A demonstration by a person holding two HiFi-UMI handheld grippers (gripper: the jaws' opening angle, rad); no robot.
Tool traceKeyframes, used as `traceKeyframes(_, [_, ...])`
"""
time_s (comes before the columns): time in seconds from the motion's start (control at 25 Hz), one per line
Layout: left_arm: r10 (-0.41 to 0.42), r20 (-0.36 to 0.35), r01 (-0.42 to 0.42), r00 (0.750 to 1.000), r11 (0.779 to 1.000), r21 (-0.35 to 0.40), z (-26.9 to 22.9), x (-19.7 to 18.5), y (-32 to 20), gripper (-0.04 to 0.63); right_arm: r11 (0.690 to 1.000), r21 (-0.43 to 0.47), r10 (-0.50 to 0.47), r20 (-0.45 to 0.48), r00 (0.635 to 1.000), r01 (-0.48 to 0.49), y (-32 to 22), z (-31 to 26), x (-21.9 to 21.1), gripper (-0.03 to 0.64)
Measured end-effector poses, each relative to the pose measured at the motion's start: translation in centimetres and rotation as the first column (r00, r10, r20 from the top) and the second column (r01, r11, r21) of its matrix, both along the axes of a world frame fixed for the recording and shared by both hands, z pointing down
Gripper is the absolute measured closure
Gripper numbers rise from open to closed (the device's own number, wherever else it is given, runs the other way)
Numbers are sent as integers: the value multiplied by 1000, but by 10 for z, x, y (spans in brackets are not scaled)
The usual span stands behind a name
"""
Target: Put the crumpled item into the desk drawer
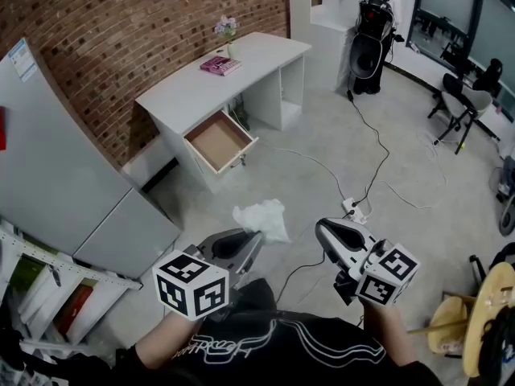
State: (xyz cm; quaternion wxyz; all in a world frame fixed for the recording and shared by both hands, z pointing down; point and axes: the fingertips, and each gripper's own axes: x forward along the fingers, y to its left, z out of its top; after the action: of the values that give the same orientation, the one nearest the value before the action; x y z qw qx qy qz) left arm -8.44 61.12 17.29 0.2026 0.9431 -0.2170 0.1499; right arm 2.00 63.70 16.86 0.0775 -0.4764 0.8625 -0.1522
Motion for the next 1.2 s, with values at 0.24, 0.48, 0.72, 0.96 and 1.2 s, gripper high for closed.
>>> traceKeyframes(0.24, [-17, -7, 17, 1000, 1000, -19, 18, 2, -32, 548, 1000, -20, -13, -1, 1000, 13, -35, 15, 3, 568])
traceKeyframes(0.48, [-36, -14, 35, 999, 998, -56, 28, -4, -102, 548, 998, -56, -21, -7, 1000, 21, -105, 23, -3, 568])
traceKeyframes(0.72, [-36, 1, 36, 999, 995, -94, 48, 9, -202, 548, 995, -103, -12, 9, 1000, 13, -204, 44, 11, 568])
traceKeyframes(0.96, [-51, 33, 55, 998, 990, -132, 68, 26, -329, 547, 984, -181, 0, 20, 1000, 4, -329, 68, 28, 568])
traceKeyframes(1.2, [-64, 75, 74, 995, 986, -152, 96, 29, -442, 546, 967, -256, -17, -21, 1000, 11, -447, 95, 27, 568])
